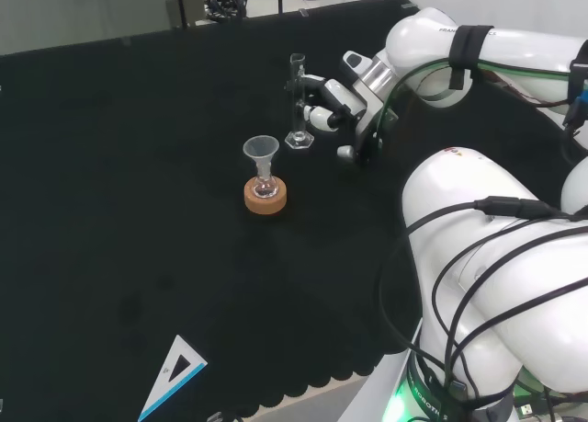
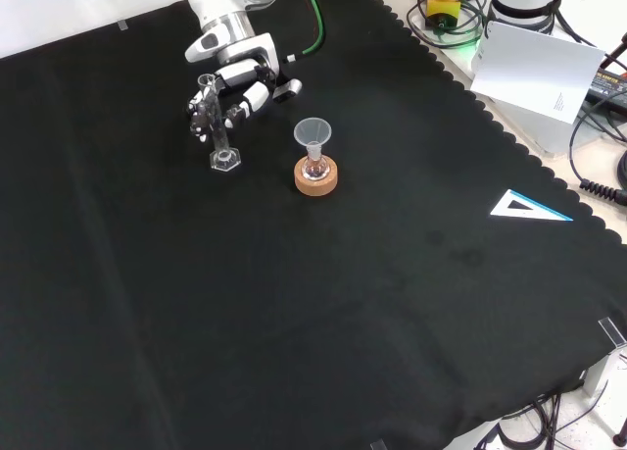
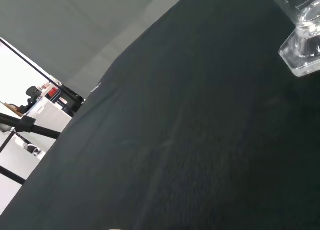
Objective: Put the graduated cylinder back on the table.
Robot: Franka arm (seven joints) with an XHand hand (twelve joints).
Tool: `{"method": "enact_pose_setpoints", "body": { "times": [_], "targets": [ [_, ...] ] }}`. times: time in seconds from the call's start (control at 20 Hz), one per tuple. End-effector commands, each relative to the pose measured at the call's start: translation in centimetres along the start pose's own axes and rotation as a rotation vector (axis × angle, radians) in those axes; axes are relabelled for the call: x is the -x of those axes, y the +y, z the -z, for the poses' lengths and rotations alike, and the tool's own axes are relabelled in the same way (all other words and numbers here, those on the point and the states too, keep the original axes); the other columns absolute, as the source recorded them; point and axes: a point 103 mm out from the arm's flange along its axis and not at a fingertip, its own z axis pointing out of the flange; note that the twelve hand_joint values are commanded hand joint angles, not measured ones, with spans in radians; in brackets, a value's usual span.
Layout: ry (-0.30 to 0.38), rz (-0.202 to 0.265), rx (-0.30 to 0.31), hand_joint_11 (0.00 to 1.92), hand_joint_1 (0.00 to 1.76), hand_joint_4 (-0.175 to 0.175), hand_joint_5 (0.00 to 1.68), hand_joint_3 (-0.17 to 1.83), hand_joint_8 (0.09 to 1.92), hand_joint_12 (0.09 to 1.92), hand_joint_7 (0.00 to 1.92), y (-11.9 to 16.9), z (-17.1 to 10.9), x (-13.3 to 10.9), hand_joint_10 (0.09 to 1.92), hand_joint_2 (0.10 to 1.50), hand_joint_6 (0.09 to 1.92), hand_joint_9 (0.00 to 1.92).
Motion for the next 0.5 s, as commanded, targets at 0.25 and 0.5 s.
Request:
{"method": "enact_pose_setpoints", "body": {
  "times": [0.25,0.5],
  "targets": [
    [-0.026,0.015,-0.012,0.37,0.94,-0.072,0.43,-0.17,0.64,1.31,0.47,-0.21,-0.55,-0.78,0.09,0.96,0.46,0.87],
    [-0.024,0.010,-0.045,0.28,0.92,-0.072,0.41,-0.17,0.65,1.34,0.37,-0.37,-0.85,-0.84,0.09,0.94,0.39,0.79]
  ]
}}
